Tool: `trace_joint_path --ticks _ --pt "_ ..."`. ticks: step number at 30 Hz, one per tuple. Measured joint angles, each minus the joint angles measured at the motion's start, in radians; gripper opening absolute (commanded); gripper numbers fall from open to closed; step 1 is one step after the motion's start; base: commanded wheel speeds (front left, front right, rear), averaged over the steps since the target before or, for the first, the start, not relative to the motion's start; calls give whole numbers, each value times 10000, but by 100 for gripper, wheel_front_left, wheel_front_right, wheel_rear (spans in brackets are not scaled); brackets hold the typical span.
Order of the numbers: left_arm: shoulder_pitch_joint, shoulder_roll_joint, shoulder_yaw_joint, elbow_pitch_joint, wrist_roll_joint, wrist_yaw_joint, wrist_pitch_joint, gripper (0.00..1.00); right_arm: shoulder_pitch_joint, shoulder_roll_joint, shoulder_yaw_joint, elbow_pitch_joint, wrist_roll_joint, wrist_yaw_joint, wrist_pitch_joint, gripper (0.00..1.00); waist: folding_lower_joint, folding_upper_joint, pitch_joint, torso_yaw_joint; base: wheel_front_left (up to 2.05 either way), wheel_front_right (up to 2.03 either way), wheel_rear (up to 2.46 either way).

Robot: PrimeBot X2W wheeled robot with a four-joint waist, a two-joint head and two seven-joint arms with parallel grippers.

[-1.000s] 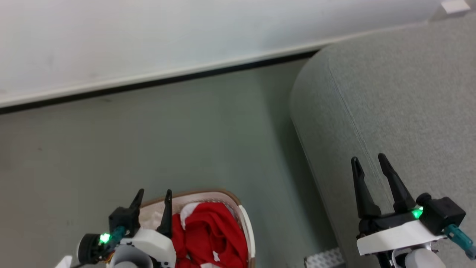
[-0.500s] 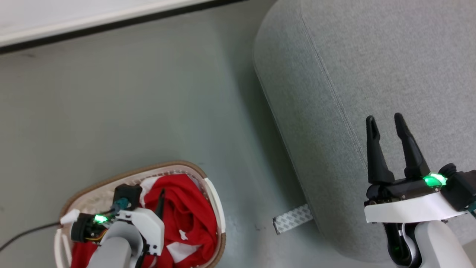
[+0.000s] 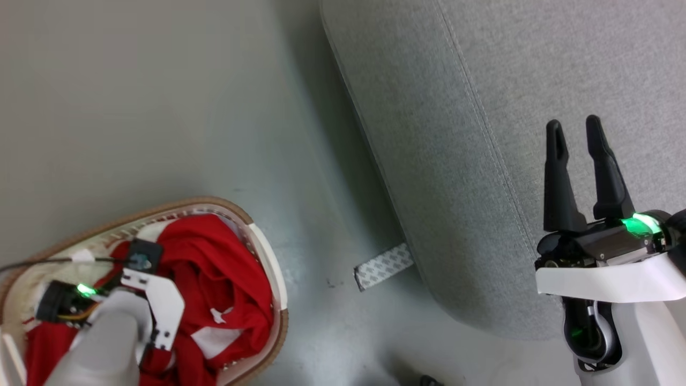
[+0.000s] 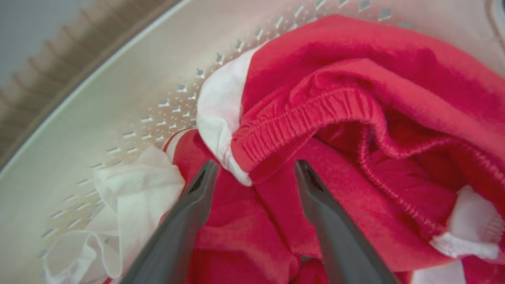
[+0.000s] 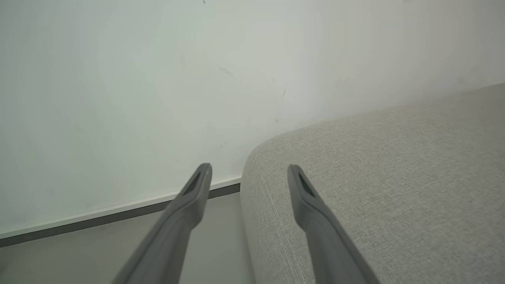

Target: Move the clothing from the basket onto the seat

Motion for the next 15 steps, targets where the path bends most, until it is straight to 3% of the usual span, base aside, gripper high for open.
trace_joint_path --ticks 9,10,11,15 --pt "-1001 31 -449 395 257 31 96 100 13 2 -155 -44 221 -2 0 100 0 1 880 -168 0 0 0" --pt "-1035 -15 -483 424 257 31 96 33 13 2 -148 -35 242 -2 0 100 0 1 880 -165 0 0 0" --pt "-1066 -48 -514 458 257 29 82 0 12 0 -140 -23 242 -2 0 100 -1 0 876 -162 0 0 0" --pt "-1097 -125 -520 537 150 56 -211 0 -123 2 -10 33 242 -2 0 100 -1 0 791 -157 0 0 0"
